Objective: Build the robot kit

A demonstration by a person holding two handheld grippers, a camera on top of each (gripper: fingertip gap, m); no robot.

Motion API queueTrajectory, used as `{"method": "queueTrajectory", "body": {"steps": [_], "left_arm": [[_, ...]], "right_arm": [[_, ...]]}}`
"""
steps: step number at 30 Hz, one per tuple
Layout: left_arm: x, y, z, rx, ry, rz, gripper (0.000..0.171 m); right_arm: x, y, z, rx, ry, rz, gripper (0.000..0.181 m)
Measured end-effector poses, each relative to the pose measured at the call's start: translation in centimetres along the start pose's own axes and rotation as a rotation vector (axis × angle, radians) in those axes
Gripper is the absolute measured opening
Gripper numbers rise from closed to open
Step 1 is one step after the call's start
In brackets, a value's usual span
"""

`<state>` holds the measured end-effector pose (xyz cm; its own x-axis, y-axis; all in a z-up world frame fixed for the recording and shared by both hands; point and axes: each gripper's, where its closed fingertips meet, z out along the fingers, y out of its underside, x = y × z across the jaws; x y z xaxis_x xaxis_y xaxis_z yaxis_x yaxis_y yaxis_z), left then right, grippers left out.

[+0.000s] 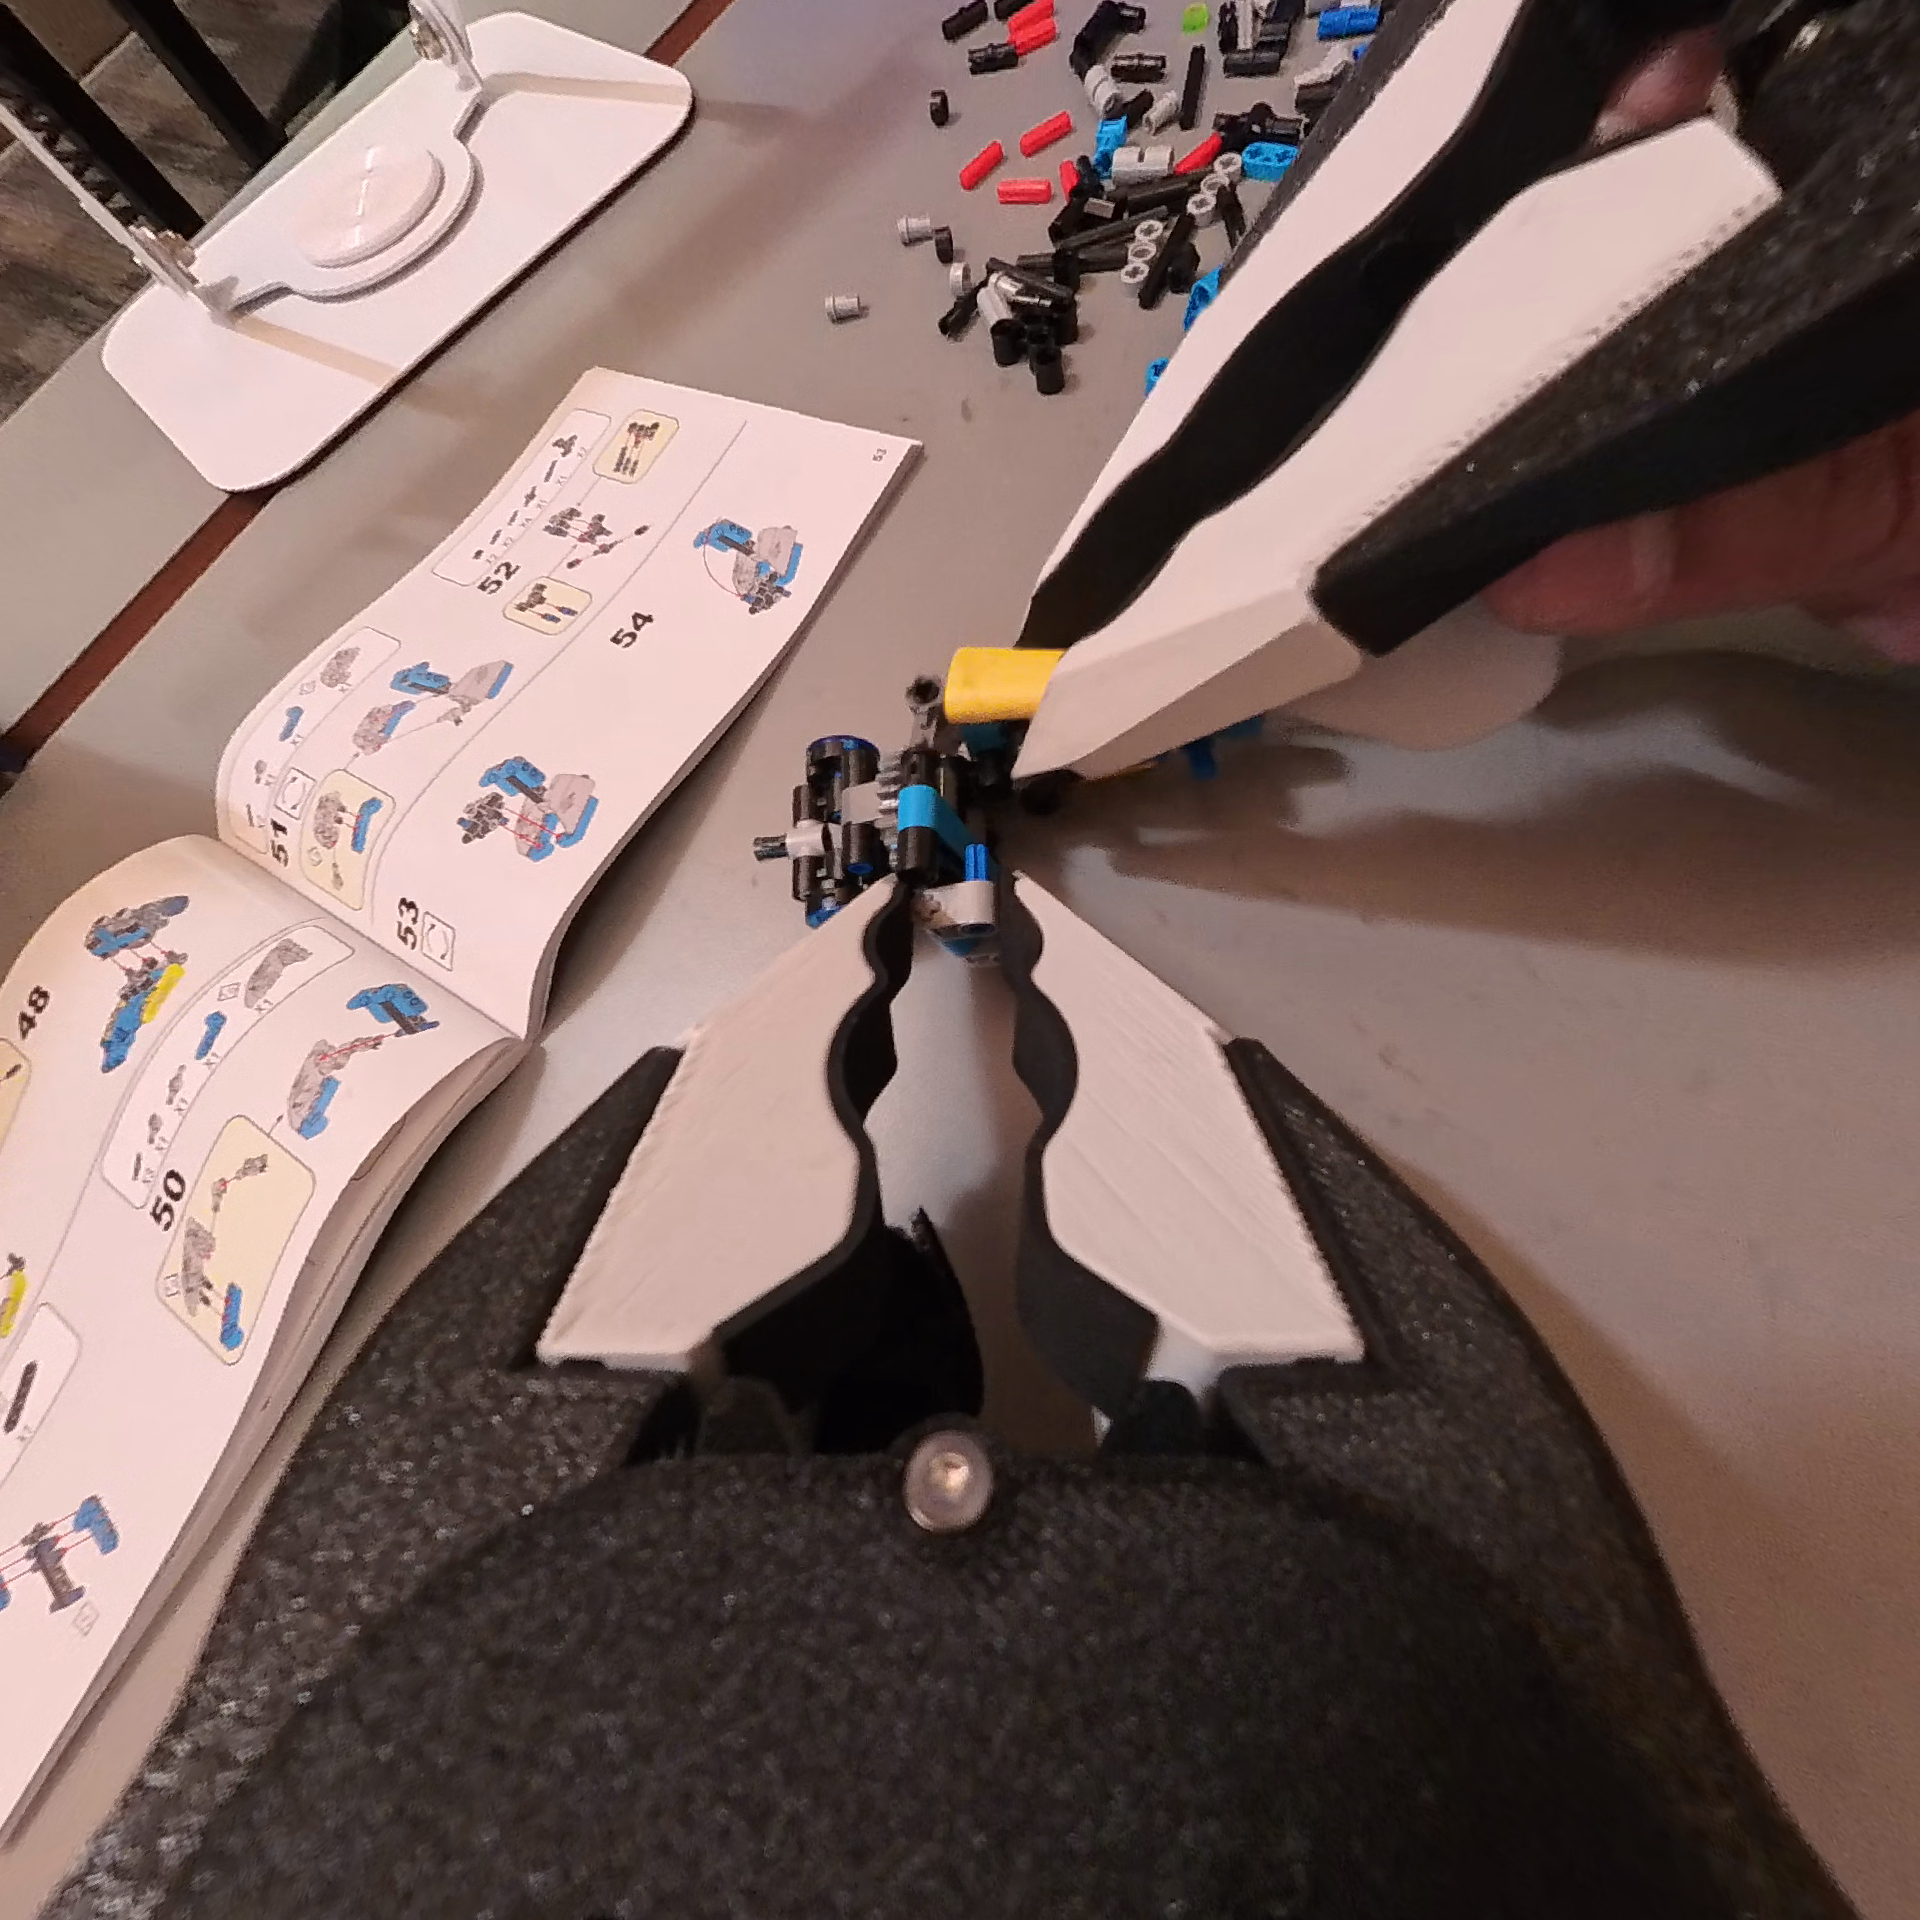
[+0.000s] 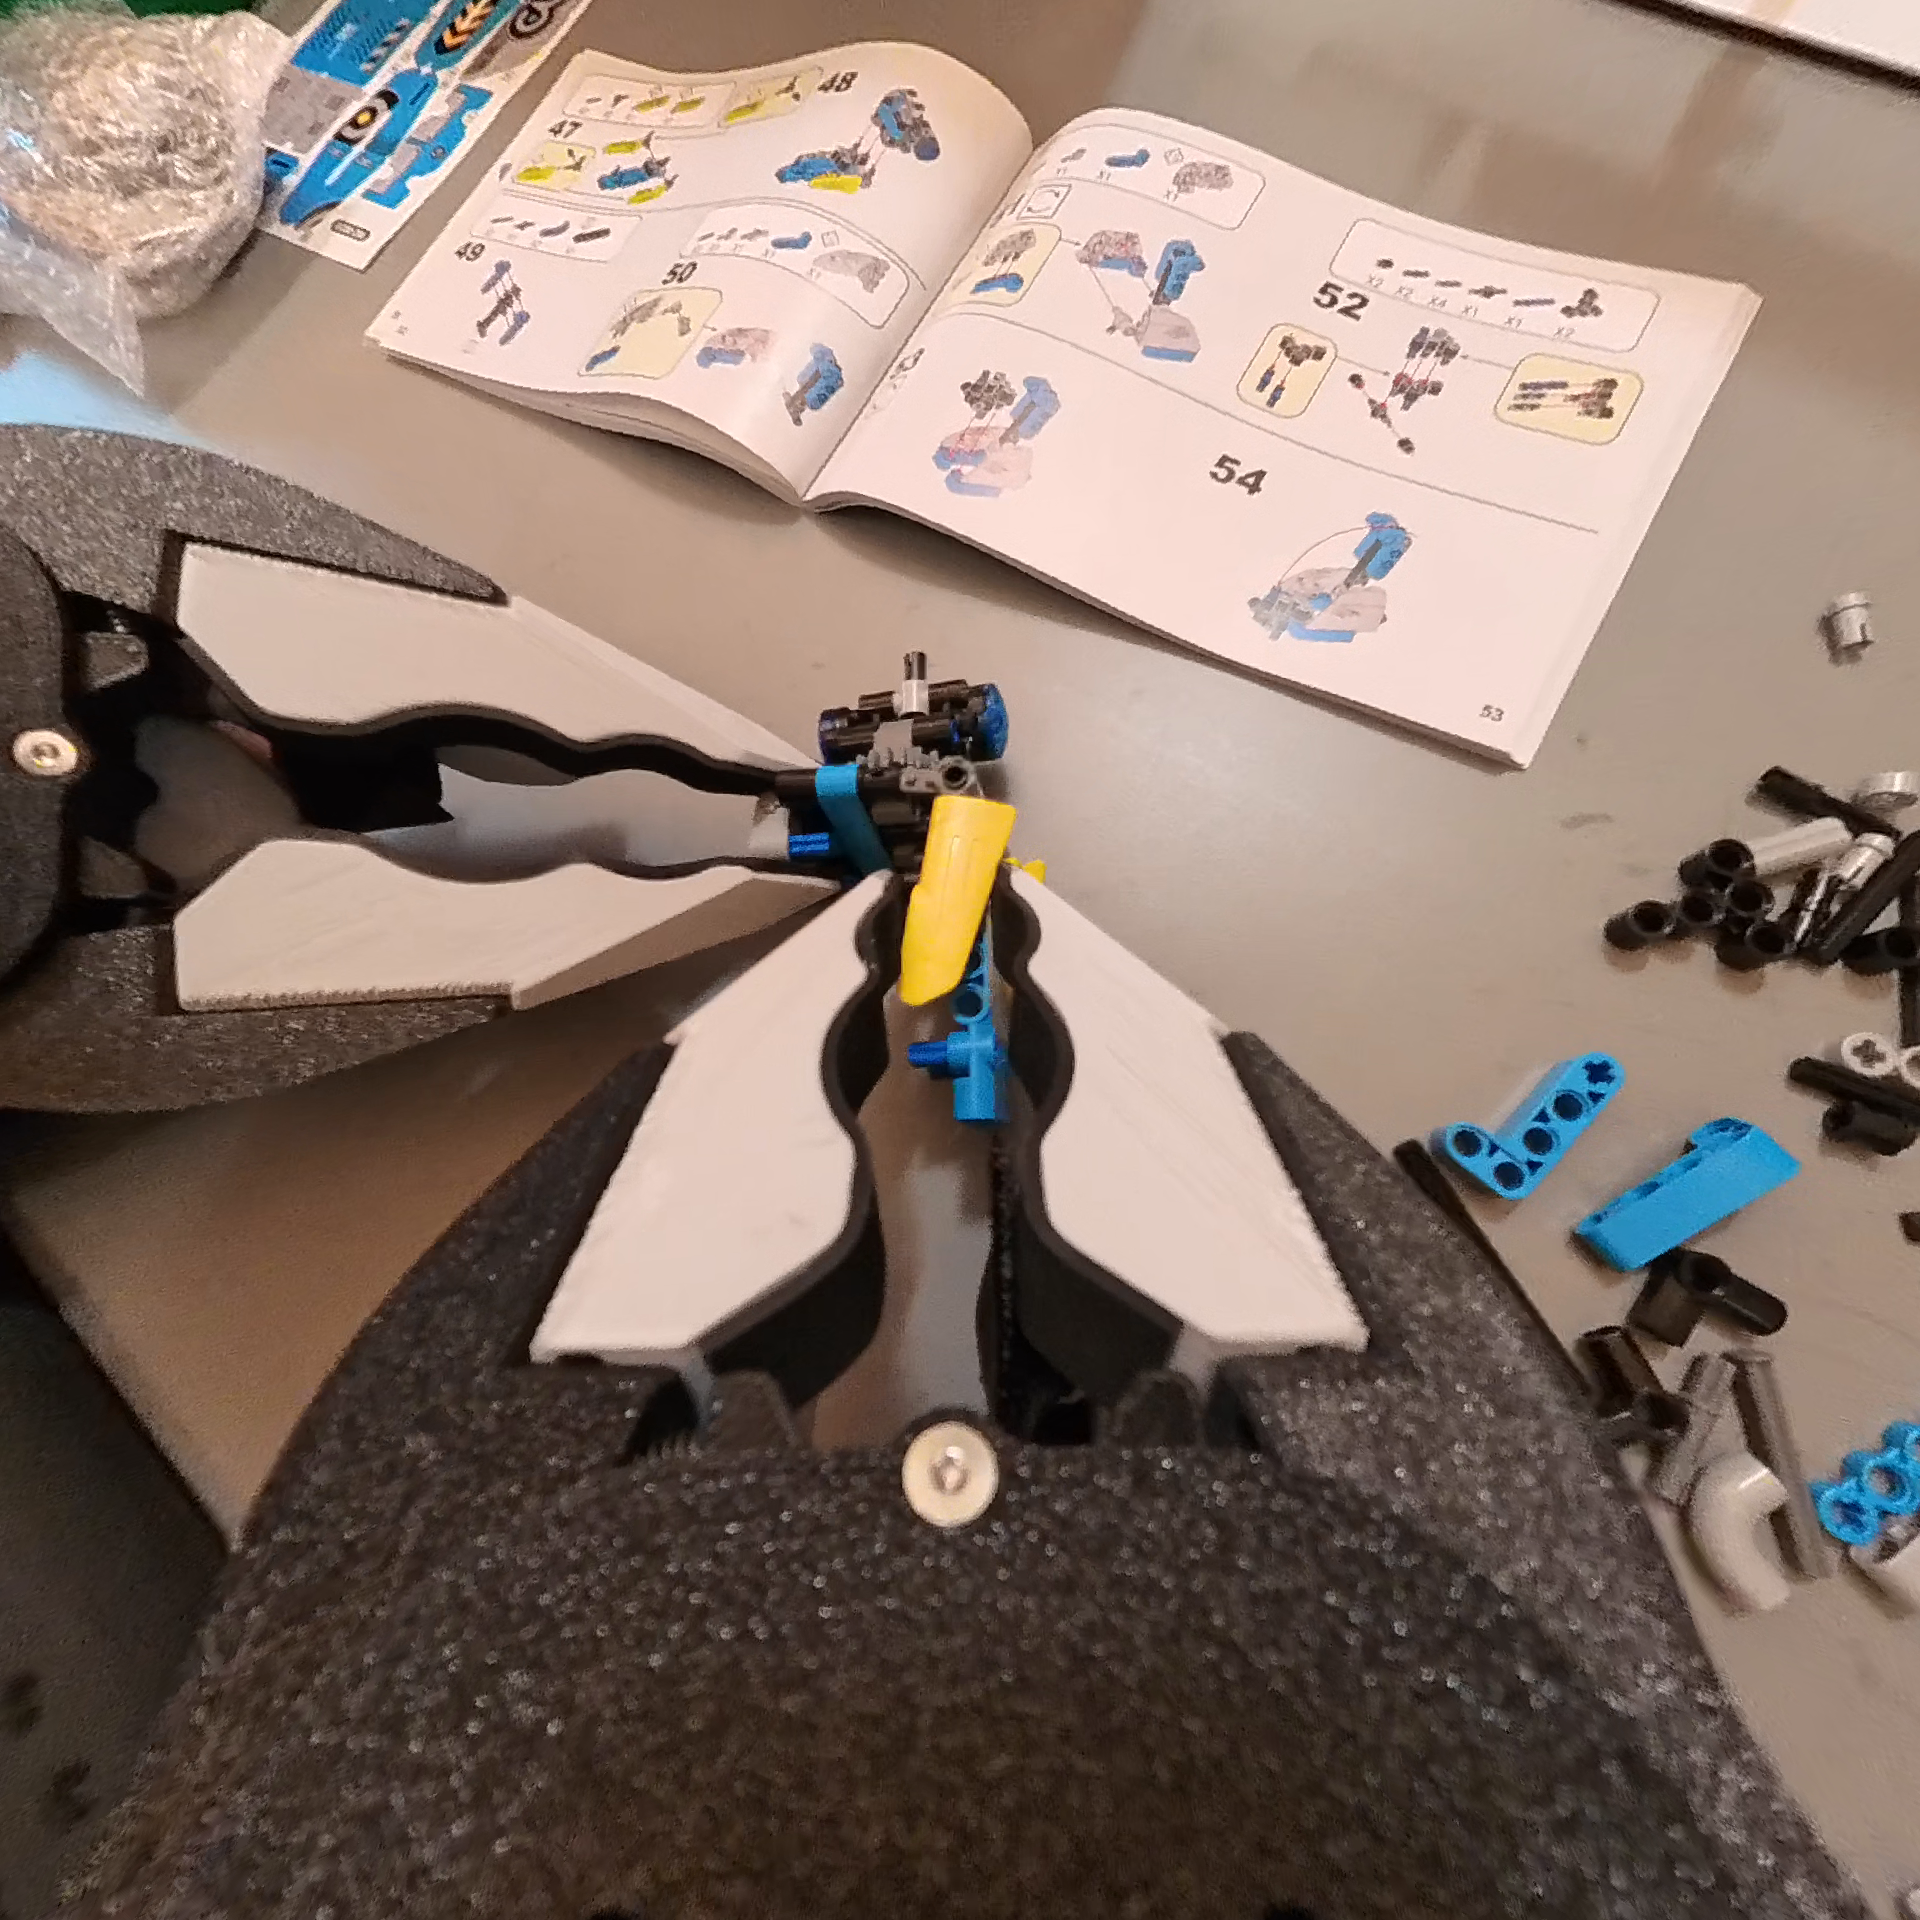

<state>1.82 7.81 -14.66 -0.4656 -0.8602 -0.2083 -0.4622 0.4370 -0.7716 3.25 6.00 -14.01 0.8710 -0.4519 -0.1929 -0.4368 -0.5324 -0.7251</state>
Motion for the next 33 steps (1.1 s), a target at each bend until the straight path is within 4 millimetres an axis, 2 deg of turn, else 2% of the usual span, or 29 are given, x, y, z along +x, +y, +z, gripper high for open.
{"method": "queueTrajectory", "body": {"steps": [8, 13, 21, 27, 33], "left_arm": [[0.0, 0.0, 0.0, -0.002, -0.01, -0.009, 0.016], [0.0, 0.0, 0.0, 0.01, 0.006, 0.019, 0.015], [-0.1, 0.0, 0.0, 0.011, 0.023, 0.001, 0.015], [0.0, -0.1, 0.1, 0.021, 0.036, 0.048, 0.015], [0.1, -0.2, 0.2, 0.017, 0.024, 0.052, 0.015]], "right_arm": [[0.0, 0.1, -0.1, -0.051, -0.041, 0.053, 0.016], [-0.1, 0.0, -0.1, -0.082, -0.054, -0.09, 0.017], [-0.7, 0.0, -0.2, -0.056, -0.148, -0.083, 0.021], [-0.3, 0.6, 0.6, -0.083, -0.142, -0.106, 0.025], [0.0, 0.9, 0.9, -0.109, -0.094, -0.145, 0.02]]}}
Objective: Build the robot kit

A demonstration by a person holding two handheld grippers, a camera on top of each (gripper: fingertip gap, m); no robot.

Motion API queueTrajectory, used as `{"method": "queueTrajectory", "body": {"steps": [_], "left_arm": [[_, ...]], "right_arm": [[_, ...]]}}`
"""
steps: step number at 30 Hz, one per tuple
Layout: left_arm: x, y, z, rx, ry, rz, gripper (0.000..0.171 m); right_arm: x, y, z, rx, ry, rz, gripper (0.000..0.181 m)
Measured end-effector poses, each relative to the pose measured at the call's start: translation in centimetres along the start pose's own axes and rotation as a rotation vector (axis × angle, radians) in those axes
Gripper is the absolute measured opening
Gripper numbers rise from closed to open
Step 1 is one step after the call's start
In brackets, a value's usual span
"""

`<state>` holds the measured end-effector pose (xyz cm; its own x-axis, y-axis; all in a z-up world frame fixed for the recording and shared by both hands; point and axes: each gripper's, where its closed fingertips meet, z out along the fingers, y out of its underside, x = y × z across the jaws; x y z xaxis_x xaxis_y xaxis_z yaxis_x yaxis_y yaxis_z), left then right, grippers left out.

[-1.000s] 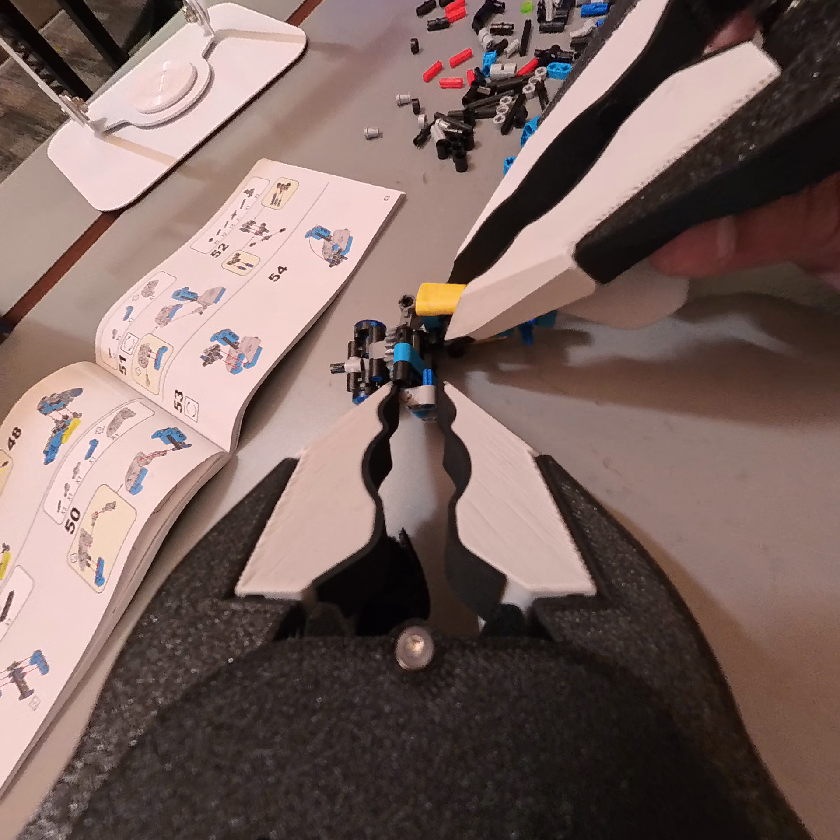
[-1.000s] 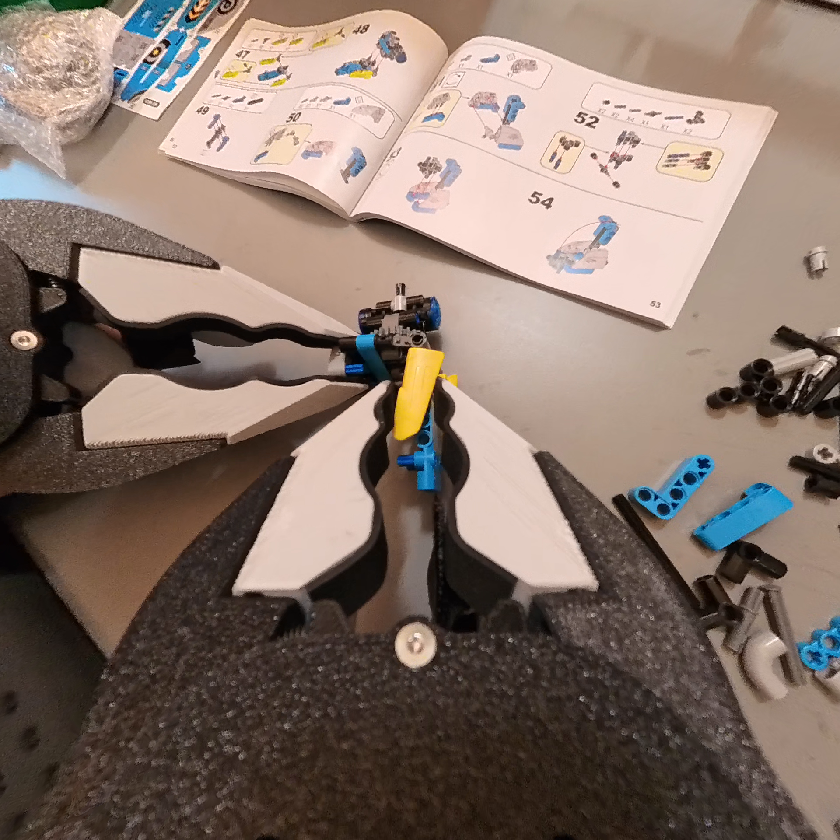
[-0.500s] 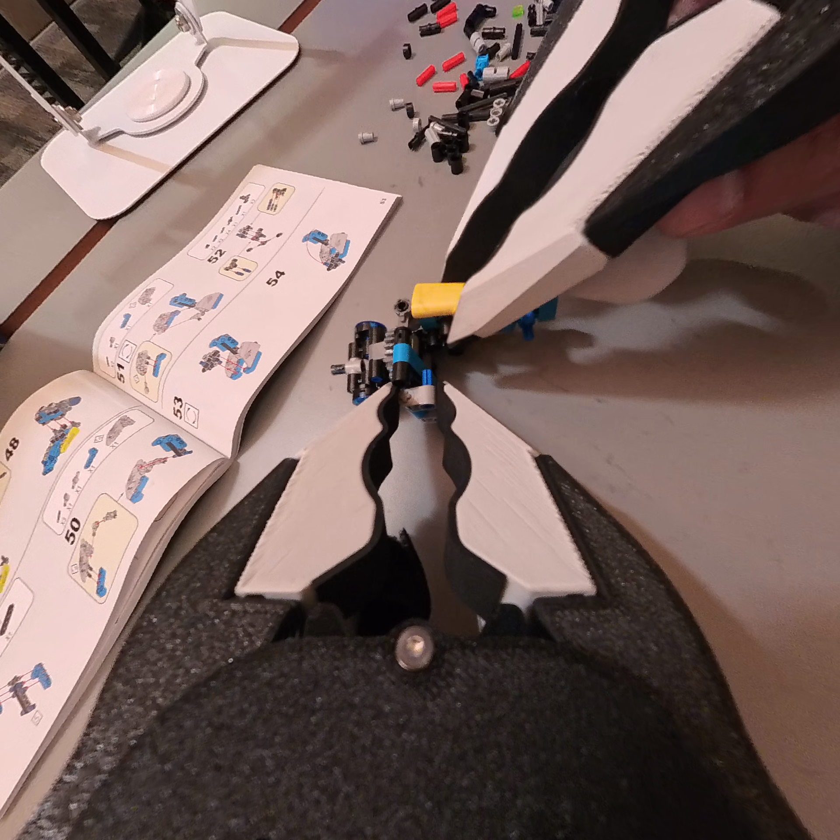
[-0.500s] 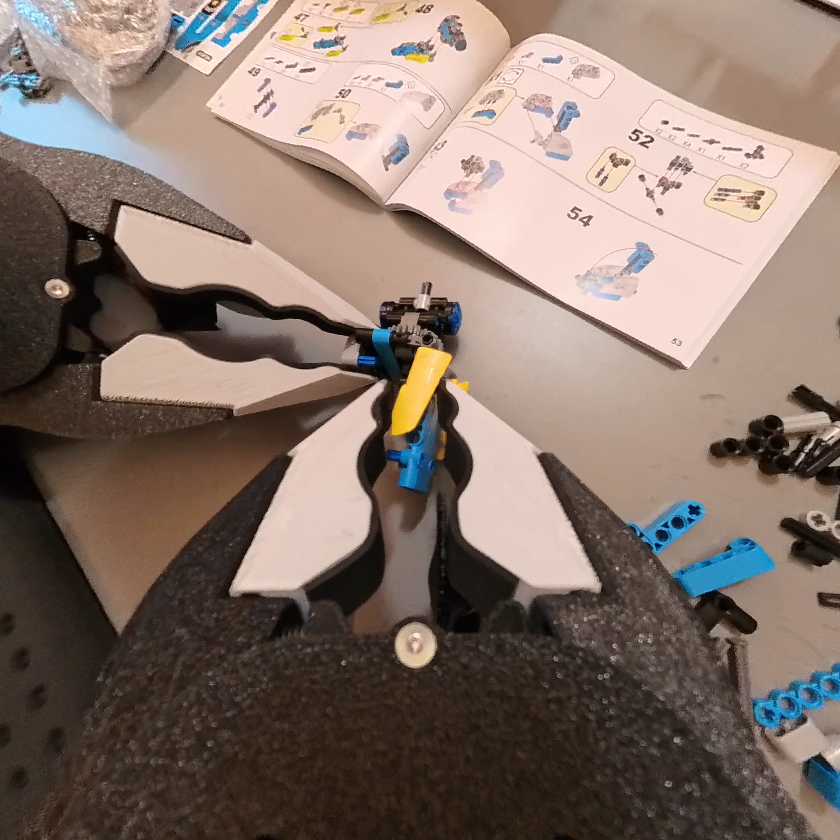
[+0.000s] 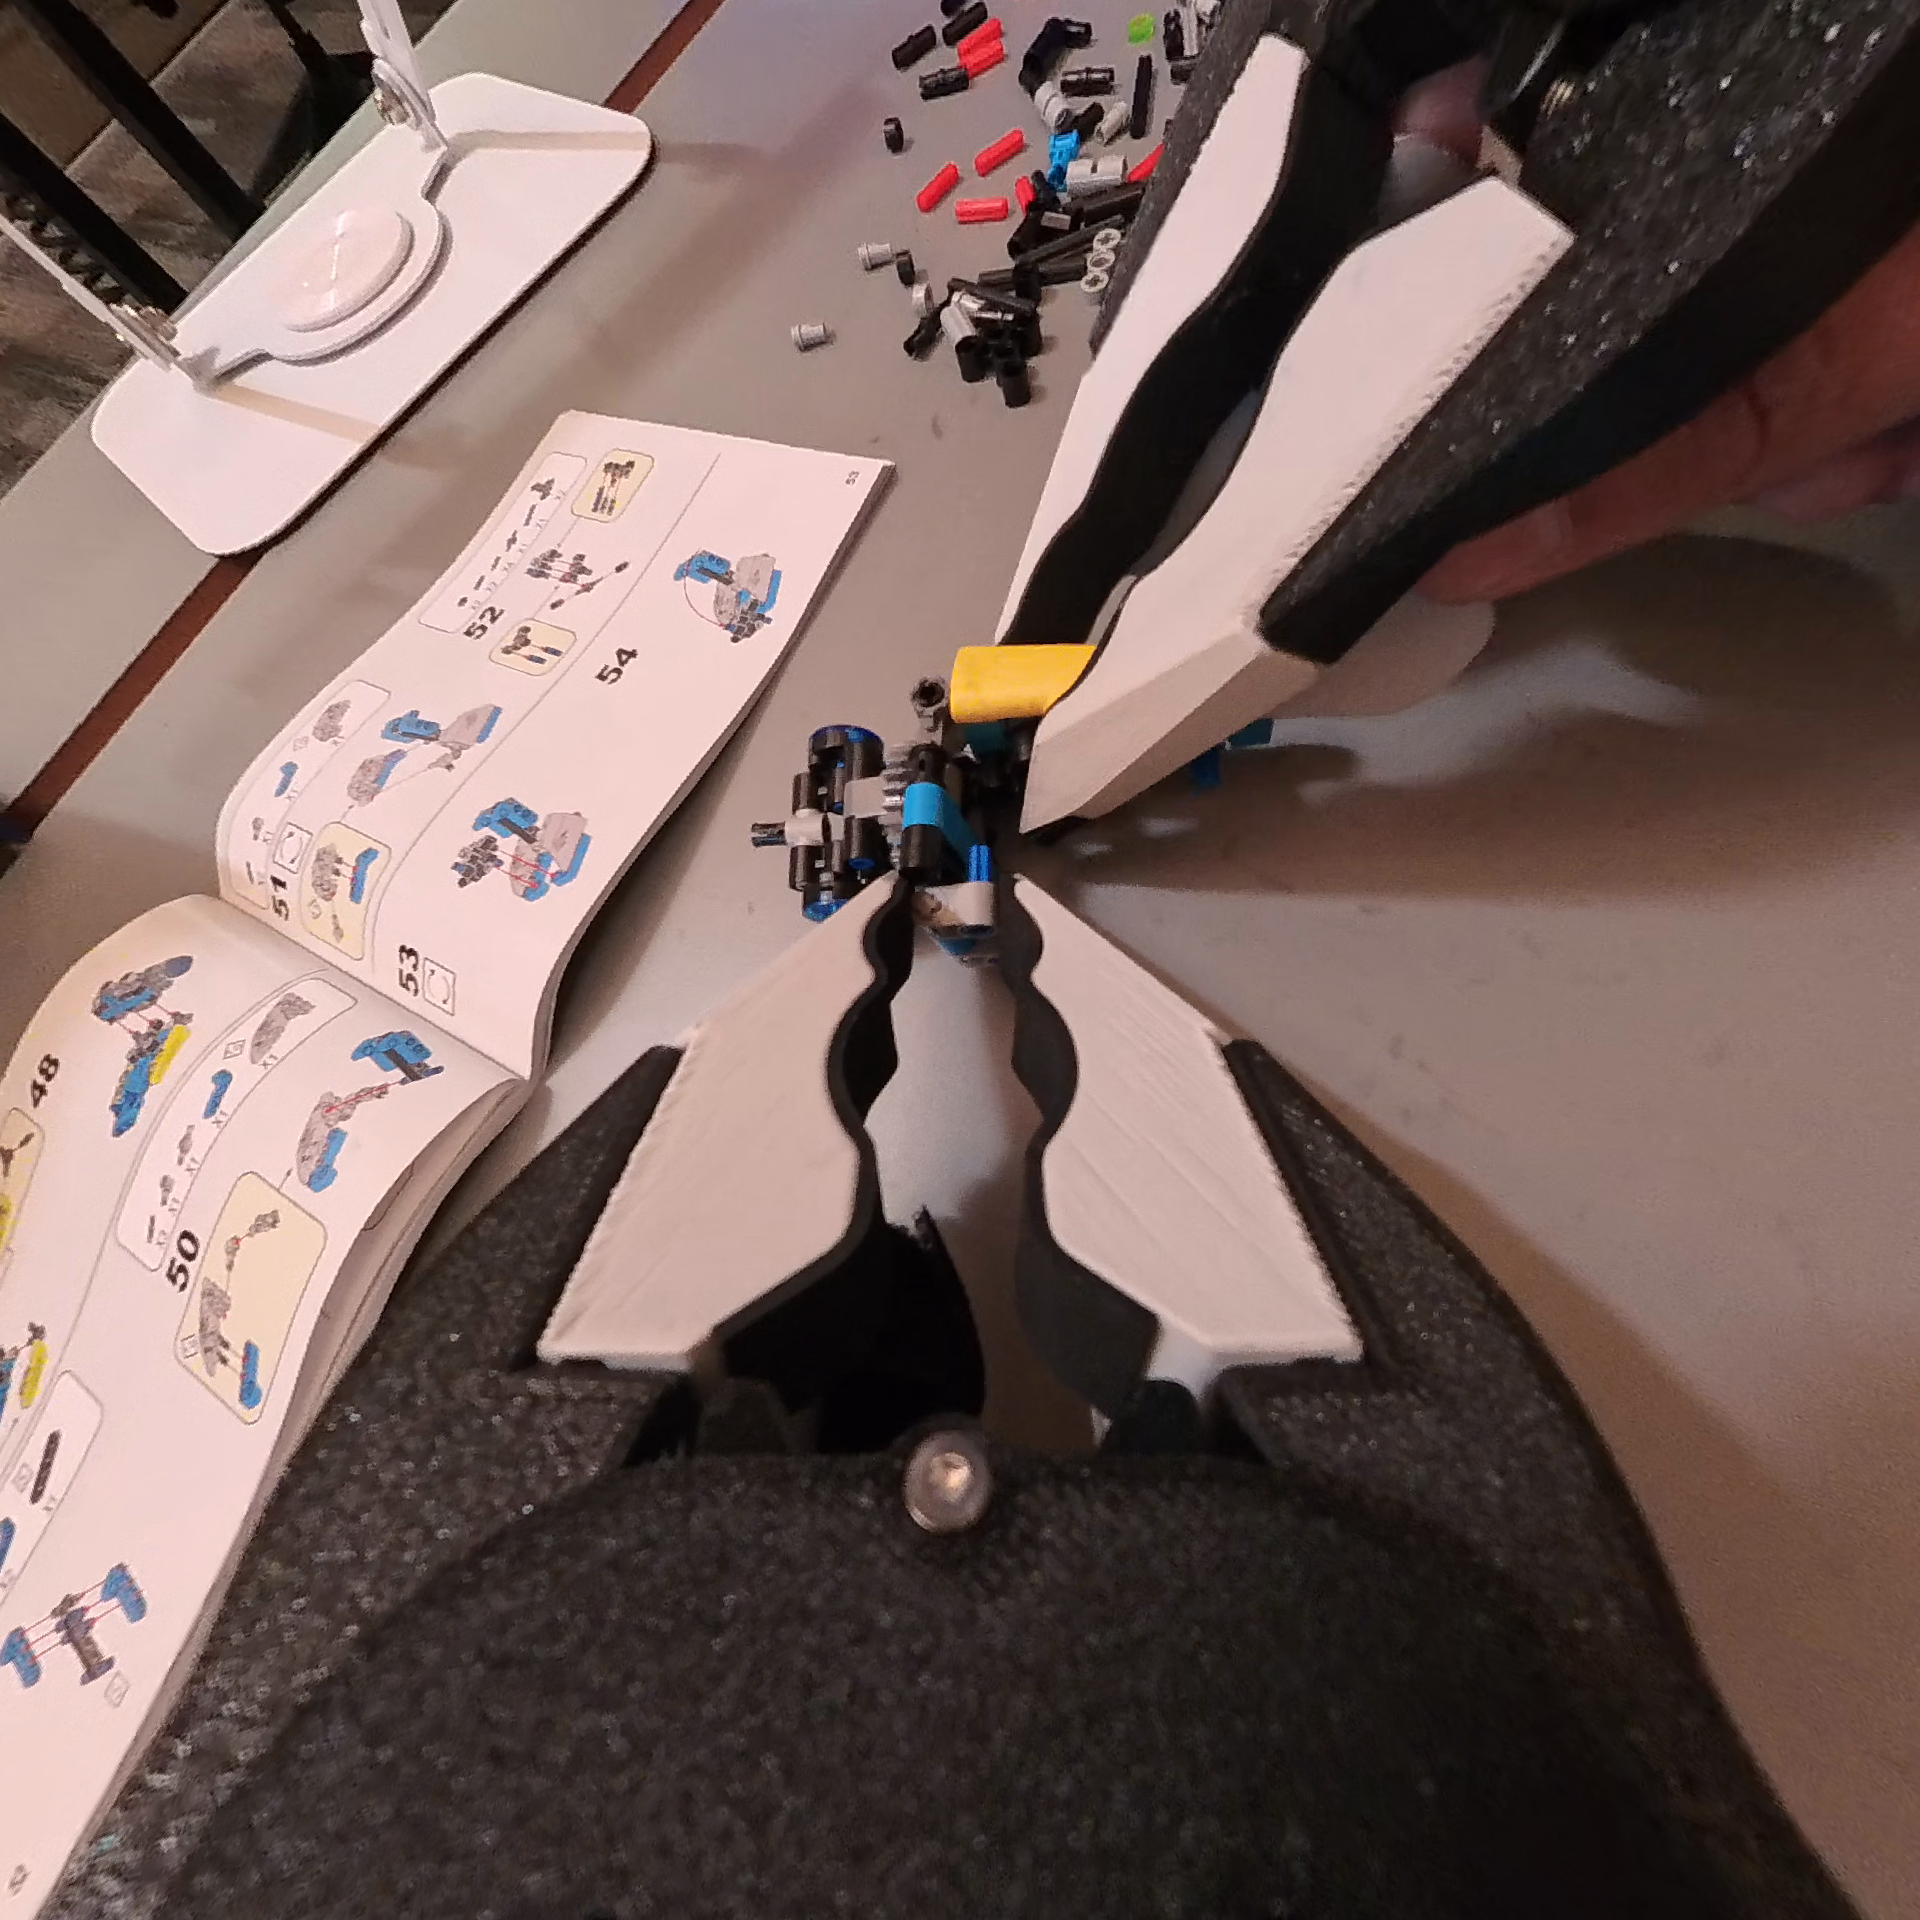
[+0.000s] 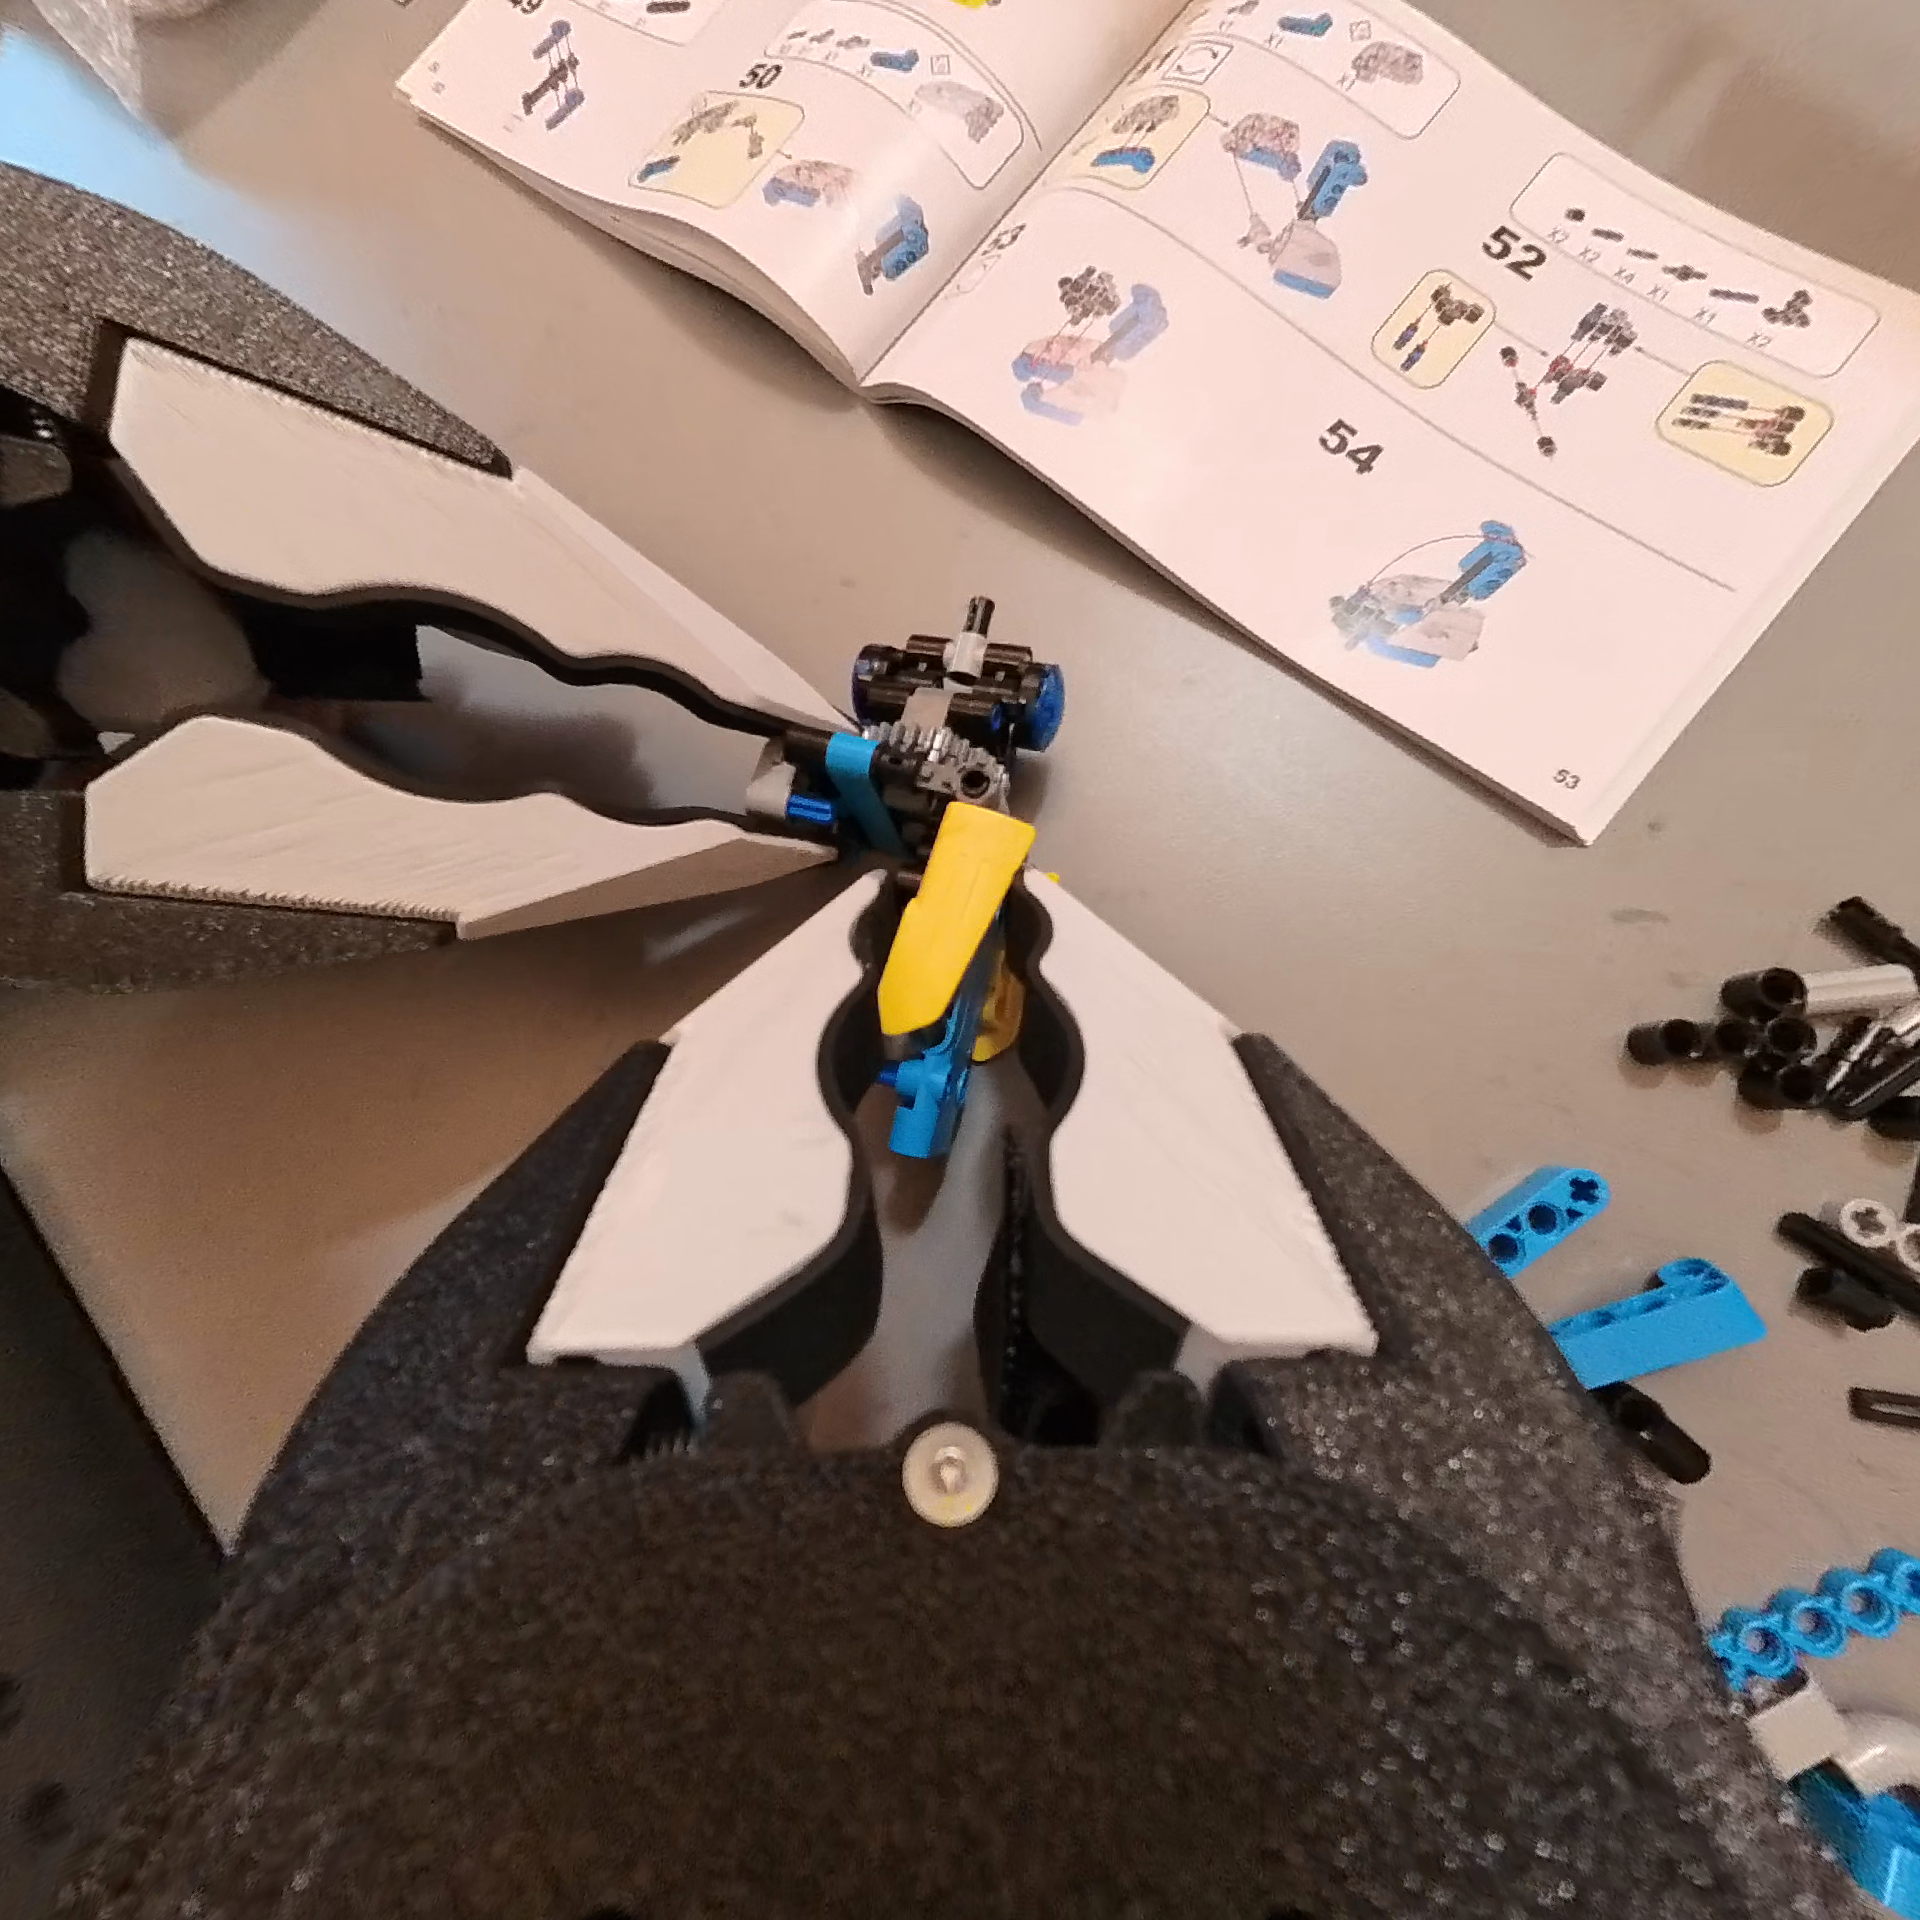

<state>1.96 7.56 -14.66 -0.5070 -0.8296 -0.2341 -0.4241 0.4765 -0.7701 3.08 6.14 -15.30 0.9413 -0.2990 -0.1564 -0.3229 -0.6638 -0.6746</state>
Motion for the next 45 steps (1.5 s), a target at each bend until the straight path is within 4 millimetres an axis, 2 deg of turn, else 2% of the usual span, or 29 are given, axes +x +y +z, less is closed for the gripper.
{"method": "queueTrajectory", "body": {"steps": [5, 16, 21, 25, 27, 29, 33, 36, 38, 41, 43, 45], "left_arm": [[0.0, -0.1, 0.0, -0.006, -0.016, -0.002, 0.015], [-0.1, -0.4, 0.1, -0.004, 0.007, -0.073, 0.015], [-0.2, -0.4, 0.2, -0.01, 0.022, -0.081, 0.015], [-0.4, -0.5, 0.5, -0.007, 0.012, -0.087, 0.015], [-0.5, -0.7, 0.3, 0.007, 0.071, -0.181, 0.015], [-1.0, -1.3, -0.3, 0.061, 0.121, -0.295, 0.015], [-1.8, -3.0, -2.0, 0.218, 0.284, -0.582, 0.015], [-2.2, -4.9, -3.7, 0.368, 0.478, -0.849, 0.015], [-2.5, -5.6, -4.6, 0.441, 0.565, -0.965, 0.015], [-2.4, -6.2, -5.3, 0.498, 0.659, -1.064, 0.015], [-2.2, -6.7, -5.7, 0.525, 0.704, -1.095, 0.015], [-2.0, -7.0, -6.0, 0.539, 0.732, -1.101, 0.015]], "right_arm": [[-0.1, 0.0, 0.0, -0.027, 0.037, -0.027, 0.019], [-0.4, 0.1, 0.0, -0.03, -0.029, 0.099, 0.02], [-0.4, 0.1, 0.0, -0.023, -0.034, 0.092, 0.02], [0.2, -0.3, 0.1, 0.012, -0.018, 0.078, 0.021], [-0.2, -0.8, -0.4, 0.062, -0.097, 0.075, 0.03], [0.1, -2.5, -2.2, 0.184, -0.141, 0.091, 0.054], [0.4, -6.4, -7.5, 0.511, -0.232, 0.109, 0.058], [-0.3, -6.9, -9.4, 0.619, -0.206, -0.041, 0.064], [-1.7, -6.6, -9.4, 0.622, -0.148, -0.206, 0.067], [-2.6, -6.2, -7.9, 0.564, 0.046, -0.397, 0.063], [-2.6, -6.1, -6.9, 0.526, 0.148, -0.459, 0.059], [-2.7, -6.5, -6.8, 0.542, 0.193, -0.476, 0.051]]}}
